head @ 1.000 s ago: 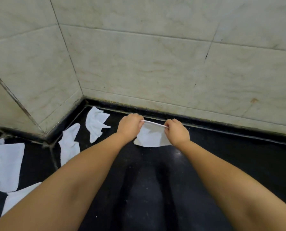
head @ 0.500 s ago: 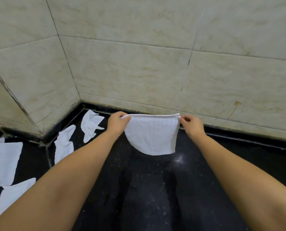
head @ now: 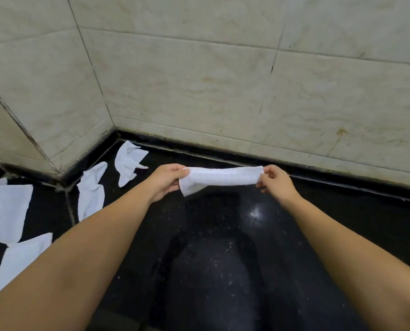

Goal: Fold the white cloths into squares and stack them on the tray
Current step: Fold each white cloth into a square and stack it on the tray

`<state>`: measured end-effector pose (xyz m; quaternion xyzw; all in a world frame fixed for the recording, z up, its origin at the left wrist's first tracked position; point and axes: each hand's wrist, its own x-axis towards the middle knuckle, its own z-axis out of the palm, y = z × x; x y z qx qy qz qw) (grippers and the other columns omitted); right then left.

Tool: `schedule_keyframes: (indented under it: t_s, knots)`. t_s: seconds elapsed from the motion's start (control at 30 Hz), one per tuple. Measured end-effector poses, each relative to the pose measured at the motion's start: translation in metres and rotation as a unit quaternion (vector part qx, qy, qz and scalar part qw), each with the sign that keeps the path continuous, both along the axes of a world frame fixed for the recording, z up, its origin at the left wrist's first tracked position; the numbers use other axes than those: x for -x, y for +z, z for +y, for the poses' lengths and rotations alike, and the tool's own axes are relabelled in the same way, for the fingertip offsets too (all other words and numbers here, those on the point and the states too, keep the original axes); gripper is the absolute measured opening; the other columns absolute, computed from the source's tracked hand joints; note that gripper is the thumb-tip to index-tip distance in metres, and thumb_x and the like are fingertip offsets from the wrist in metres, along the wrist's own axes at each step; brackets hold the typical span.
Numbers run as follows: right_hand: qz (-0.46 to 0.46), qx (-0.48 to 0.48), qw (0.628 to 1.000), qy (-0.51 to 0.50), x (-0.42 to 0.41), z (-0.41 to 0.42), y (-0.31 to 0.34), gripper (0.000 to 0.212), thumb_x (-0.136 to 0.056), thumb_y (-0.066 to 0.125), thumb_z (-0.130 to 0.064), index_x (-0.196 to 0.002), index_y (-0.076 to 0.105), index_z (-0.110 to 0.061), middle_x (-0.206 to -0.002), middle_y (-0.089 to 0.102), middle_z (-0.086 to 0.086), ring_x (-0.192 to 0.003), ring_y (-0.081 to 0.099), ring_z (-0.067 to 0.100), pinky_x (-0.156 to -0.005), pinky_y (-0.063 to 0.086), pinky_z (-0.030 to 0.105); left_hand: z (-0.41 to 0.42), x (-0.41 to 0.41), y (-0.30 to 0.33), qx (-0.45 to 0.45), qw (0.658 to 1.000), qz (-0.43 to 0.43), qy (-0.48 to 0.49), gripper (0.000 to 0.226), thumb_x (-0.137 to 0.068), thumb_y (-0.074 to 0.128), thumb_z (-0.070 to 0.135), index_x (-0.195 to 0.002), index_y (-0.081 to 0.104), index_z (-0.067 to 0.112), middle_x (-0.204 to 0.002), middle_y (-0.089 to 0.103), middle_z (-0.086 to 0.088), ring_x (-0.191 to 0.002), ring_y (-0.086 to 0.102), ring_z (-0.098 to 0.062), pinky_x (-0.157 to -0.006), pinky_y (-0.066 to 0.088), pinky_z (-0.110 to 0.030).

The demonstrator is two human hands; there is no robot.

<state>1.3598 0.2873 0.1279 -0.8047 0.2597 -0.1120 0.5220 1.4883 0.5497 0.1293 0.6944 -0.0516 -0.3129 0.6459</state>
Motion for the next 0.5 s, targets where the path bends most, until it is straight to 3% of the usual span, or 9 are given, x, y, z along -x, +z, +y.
schedule_keyframes:
  t_s: [0.07,0.23,0.33,0.5]
  knots:
    - [0.059,0.024,0.998,0.023,0.018,-0.001,-0.024,0.023,-0.086,0.05,0.001,-0.072,0.049,-0.017,-0.068,0.06,0.007,-0.06,0.056,0.017,-0.05,0.045,0.018,0.007,0.014,-0.024,-0.044,0.997,0.049,-0.046,0.008,-0.092,0.059,0.012,-0.097,0.065,0.011,-0.1,0.068,-0.008,-0.094,0.064,-0.018,-0.088,0.052,-0.031]
    - [0.194,0.02,0.978,0.076,0.056,-0.004,-0.082,0.025,-0.083,0.053,-0.001,-0.065,0.045,-0.016,-0.063,0.057,0.004,-0.065,0.055,0.021,-0.054,0.041,0.027,0.02,0.05,-0.077,-0.162,0.969,0.104,-0.156,0.004,-0.089,0.063,0.014,-0.085,0.063,0.014,-0.093,0.062,-0.006,-0.091,0.06,-0.017,-0.096,0.051,-0.036]
    - [0.231,0.048,0.967,0.098,0.066,-0.007,-0.104,0.022,-0.079,0.059,-0.007,-0.064,0.047,-0.017,-0.066,0.051,-0.001,-0.069,0.048,0.016,-0.063,0.038,0.029,0.021,0.064,-0.095,-0.208,0.962,0.097,-0.151,0.003,-0.09,0.062,0.014,-0.087,0.062,0.013,-0.088,0.061,-0.005,-0.082,0.058,-0.014,-0.084,0.053,-0.029]
    - [0.225,0.054,0.969,0.082,0.041,-0.012,-0.104,0.023,-0.084,0.059,-0.008,-0.064,0.053,-0.018,-0.073,0.058,0.001,-0.074,0.053,0.016,-0.068,0.042,0.028,0.009,0.054,-0.102,-0.243,0.968,0.0,-0.065,0.003,-0.089,0.063,0.013,-0.091,0.063,0.011,-0.093,0.061,-0.004,-0.091,0.058,-0.016,-0.068,0.049,-0.022]
